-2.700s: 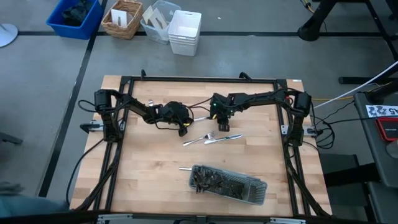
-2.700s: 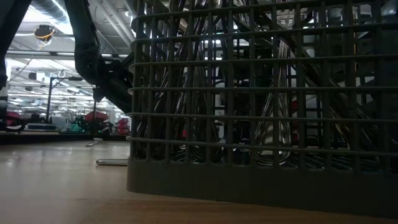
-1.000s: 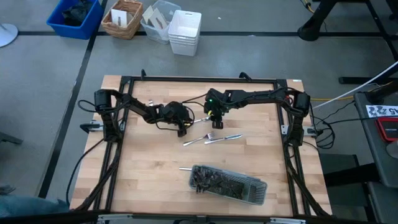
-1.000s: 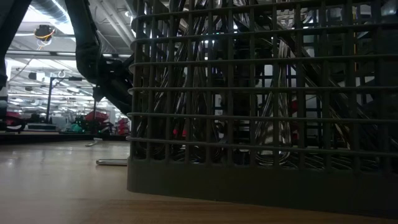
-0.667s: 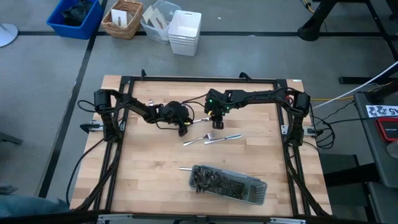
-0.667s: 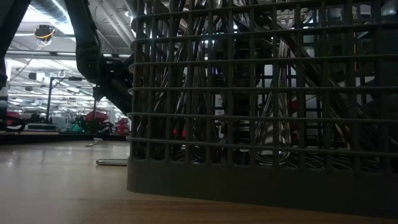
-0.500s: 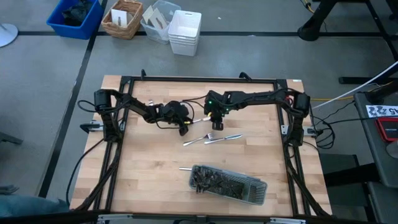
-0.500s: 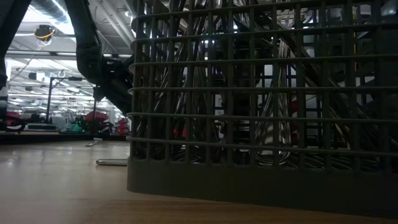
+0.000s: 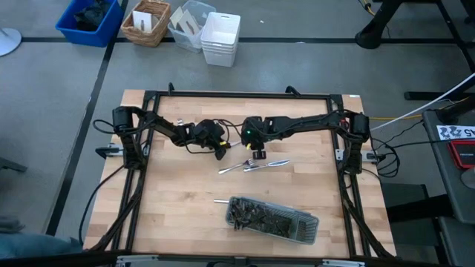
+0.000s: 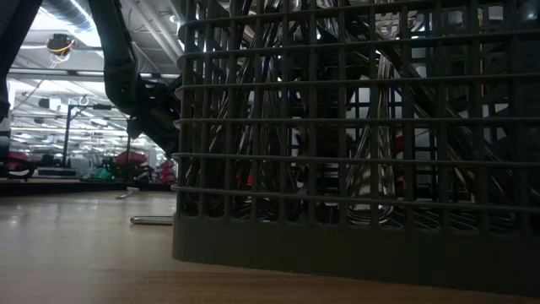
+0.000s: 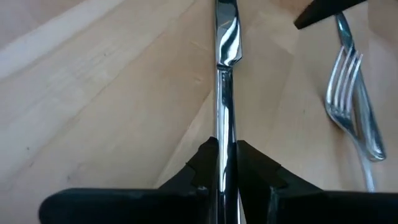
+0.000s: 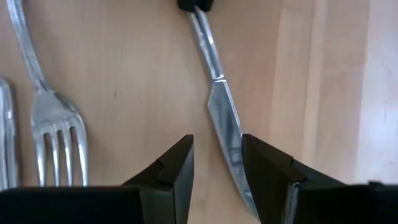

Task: Sort silverware
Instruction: Put the knife into the gray silverware rack

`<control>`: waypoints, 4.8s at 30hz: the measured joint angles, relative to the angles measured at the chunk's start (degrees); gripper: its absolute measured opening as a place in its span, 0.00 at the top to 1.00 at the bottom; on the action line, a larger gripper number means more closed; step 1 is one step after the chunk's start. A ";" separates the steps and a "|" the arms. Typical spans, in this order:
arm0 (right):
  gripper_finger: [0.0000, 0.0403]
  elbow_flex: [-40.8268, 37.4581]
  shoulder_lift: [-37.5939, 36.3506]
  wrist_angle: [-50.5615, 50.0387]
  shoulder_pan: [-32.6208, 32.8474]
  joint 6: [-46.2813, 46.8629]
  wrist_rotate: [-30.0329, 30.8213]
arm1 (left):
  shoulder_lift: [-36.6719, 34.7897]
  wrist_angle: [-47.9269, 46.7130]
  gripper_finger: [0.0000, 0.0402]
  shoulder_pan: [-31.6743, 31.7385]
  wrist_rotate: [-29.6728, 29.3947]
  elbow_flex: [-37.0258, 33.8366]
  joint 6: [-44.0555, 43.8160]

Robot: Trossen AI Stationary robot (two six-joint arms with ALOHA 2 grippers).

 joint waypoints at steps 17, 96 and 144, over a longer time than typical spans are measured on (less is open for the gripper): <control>0.66 0.00 0.13 -0.25 -0.11 4.75 -0.57 | 0.02 -0.34 0.90 -0.20 1.20 -0.07 -2.80; 0.86 -0.47 6.93 6.17 2.41 -3.91 12.71 | 0.00 -0.72 0.89 -0.24 4.16 -0.07 -4.49; 1.00 36.21 6.90 -55.59 2.51 -2.91 5.31 | -16.04 4.00 0.89 -0.08 2.40 -0.14 22.94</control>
